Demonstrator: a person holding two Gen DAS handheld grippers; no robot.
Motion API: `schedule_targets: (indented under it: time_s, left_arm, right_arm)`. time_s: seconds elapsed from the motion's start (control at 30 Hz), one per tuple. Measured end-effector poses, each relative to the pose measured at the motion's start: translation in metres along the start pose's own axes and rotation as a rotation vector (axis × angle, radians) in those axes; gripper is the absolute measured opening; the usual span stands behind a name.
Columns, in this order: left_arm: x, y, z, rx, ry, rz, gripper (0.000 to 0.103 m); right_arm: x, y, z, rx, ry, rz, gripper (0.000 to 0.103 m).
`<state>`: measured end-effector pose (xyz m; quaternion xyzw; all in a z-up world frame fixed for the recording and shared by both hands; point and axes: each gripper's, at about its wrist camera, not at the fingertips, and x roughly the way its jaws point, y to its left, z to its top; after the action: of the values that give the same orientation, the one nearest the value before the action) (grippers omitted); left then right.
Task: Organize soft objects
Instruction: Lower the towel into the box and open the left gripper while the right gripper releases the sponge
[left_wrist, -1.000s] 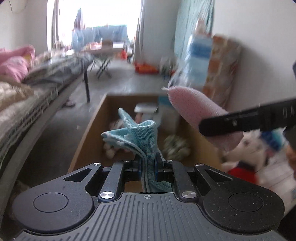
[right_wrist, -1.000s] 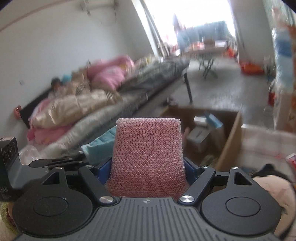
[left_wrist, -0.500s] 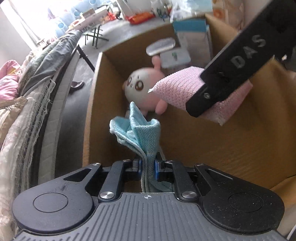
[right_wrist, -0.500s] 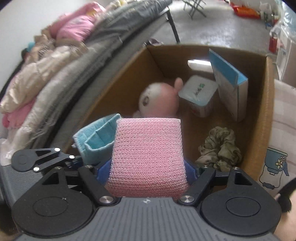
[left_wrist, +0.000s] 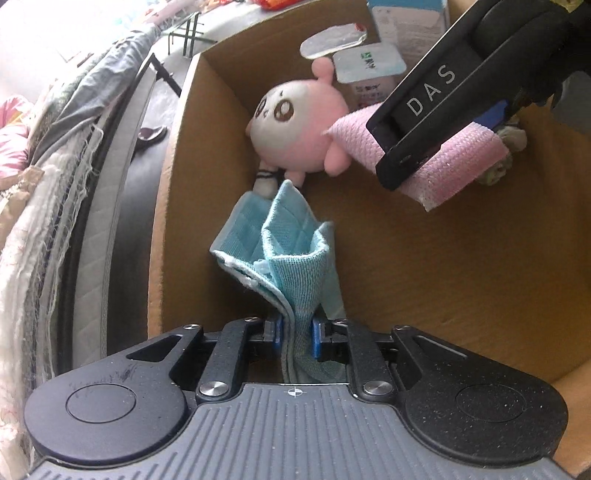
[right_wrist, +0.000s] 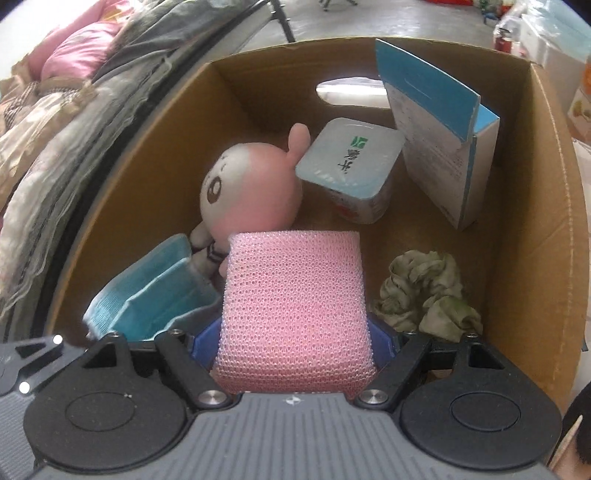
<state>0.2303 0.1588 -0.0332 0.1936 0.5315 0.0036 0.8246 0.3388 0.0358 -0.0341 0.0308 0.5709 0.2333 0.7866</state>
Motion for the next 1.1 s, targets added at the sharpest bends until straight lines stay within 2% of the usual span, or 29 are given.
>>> schedule_targets:
  time_s: [0.2,0.43,0.53,0.6,0.77,0.97,1.1]
  left_arm:
    - [0.000,0.008,-0.001,-0.052,0.005,-0.024,0.017]
    - [-0.004,0.011,-0.002,-0.067,0.005,-0.022,0.022]
    - [-0.010,0.012,-0.002,-0.077,0.000,-0.023,0.029]
    - [-0.015,0.011,-0.002,-0.079,-0.016,-0.010,0.039]
    - [-0.029,0.009,-0.004,-0.089,-0.053,0.005,0.049]
    - [-0.043,0.007,-0.007,-0.095,-0.094,0.061,0.051]
    - [-0.054,0.009,-0.009,-0.118,-0.114,0.062,0.052]
  right_arm:
    - [0.009,0.003,0.003,0.017,0.040,0.004,0.087]
    - [-0.008,-0.001,-0.002,0.027,0.031,0.041,0.091]
    - [-0.022,-0.003,-0.007,0.019,0.010,0.072,0.091]
    - [-0.034,-0.004,-0.010,0.015,-0.012,0.098,0.091]
    - [-0.063,-0.002,-0.016,-0.009,-0.071,0.157,0.091]
    - [-0.097,-0.003,-0.032,-0.029,-0.137,0.227,0.091]
    - [-0.119,-0.009,-0.046,-0.027,-0.174,0.255,0.091]
